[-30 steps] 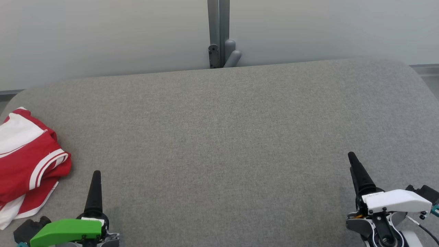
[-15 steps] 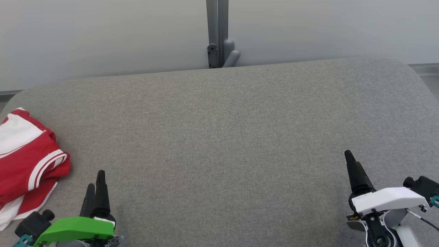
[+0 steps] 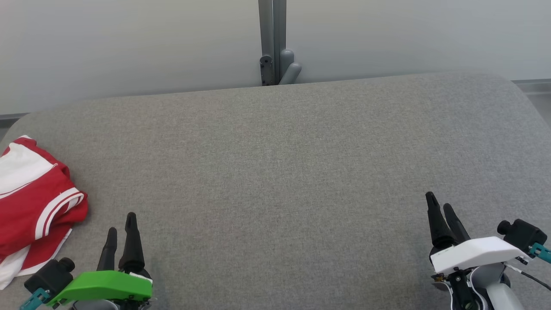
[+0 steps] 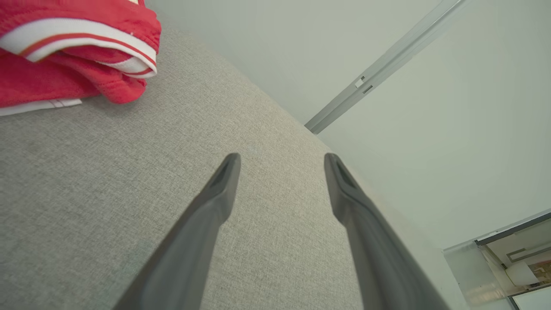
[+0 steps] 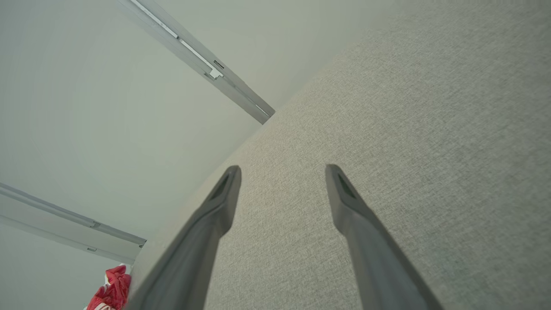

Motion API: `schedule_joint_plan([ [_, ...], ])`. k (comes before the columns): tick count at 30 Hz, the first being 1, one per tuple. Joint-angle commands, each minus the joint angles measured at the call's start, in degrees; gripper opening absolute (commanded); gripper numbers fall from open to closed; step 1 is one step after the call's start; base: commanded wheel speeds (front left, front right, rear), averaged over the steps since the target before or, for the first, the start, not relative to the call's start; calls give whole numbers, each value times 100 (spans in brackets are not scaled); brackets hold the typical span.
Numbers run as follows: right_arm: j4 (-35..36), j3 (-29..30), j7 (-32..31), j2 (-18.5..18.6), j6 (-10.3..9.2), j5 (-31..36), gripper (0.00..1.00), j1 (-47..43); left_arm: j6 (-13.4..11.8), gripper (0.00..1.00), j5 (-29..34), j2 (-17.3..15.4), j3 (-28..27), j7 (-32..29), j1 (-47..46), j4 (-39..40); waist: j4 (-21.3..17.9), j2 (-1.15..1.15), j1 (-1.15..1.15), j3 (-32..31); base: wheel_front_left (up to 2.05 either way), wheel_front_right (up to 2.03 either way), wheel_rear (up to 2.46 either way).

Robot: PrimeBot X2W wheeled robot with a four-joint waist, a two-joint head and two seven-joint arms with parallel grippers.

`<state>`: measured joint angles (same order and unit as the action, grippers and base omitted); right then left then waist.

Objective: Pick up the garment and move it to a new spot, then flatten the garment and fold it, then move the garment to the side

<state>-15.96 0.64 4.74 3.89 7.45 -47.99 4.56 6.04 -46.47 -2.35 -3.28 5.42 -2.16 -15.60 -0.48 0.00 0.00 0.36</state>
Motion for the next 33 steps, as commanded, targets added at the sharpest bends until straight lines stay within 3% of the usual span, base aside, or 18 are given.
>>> schedule_joint_plan([
  [1, 37, -33, 64, 32, 3, 163, 100, 113, -19, 100, 145, -40, 16, 61, -110, 64, 0, 0, 0, 0, 0, 0, 0],
  [33, 167, -67, 564, 39, 4, 2730, 100, 64, -234, 100, 2142, -57, 152, 525, -141, 12, -23, 0, 0, 27, 0, 0, 0],
])
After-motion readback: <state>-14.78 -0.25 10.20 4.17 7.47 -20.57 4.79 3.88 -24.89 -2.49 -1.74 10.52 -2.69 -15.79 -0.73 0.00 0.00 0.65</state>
